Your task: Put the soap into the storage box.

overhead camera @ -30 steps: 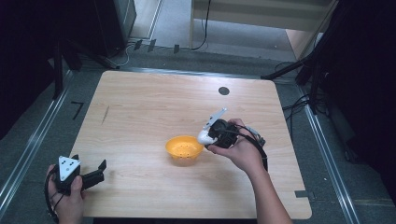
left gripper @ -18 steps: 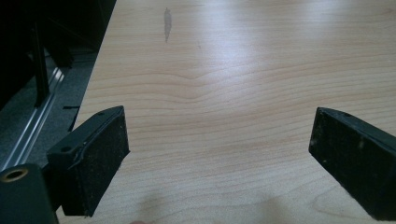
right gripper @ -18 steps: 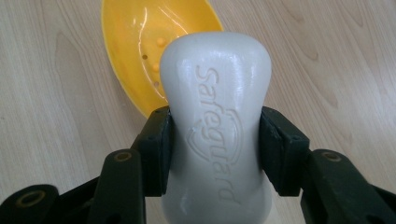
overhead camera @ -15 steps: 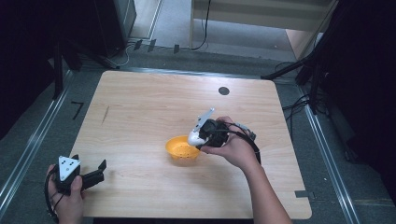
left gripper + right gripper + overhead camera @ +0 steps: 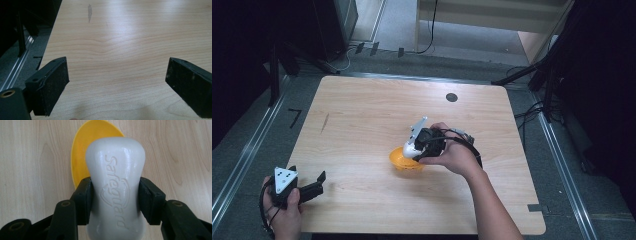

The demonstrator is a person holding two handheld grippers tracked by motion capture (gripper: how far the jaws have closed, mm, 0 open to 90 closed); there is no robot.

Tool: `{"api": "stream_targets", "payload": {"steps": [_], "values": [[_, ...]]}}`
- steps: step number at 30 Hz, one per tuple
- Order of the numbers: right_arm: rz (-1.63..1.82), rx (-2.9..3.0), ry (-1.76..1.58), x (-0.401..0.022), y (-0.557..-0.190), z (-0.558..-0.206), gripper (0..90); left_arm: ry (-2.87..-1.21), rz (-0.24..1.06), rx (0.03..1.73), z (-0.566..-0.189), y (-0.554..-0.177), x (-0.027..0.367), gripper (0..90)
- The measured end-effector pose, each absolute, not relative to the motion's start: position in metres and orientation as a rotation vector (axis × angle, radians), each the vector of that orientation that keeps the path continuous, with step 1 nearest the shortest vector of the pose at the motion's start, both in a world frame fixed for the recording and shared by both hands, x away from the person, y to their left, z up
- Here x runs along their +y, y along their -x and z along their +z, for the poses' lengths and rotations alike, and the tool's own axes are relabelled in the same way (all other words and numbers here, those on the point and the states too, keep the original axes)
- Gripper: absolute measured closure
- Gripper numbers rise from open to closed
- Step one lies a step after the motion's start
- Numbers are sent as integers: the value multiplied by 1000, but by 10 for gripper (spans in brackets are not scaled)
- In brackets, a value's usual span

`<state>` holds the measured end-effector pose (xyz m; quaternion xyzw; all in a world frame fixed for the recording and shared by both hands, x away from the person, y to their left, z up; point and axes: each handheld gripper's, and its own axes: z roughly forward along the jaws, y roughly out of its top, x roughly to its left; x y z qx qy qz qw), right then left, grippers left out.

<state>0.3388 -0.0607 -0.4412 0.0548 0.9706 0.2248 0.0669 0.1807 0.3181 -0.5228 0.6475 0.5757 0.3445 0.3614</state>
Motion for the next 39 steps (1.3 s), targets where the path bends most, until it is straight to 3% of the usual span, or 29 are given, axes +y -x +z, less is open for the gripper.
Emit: {"api": "stream_targets", "payload": {"steps": [39], "values": [[562, 3016, -44, -31, -350, -471, 508, -1668, 883, 1477, -523, -181, 317, 56]]}}
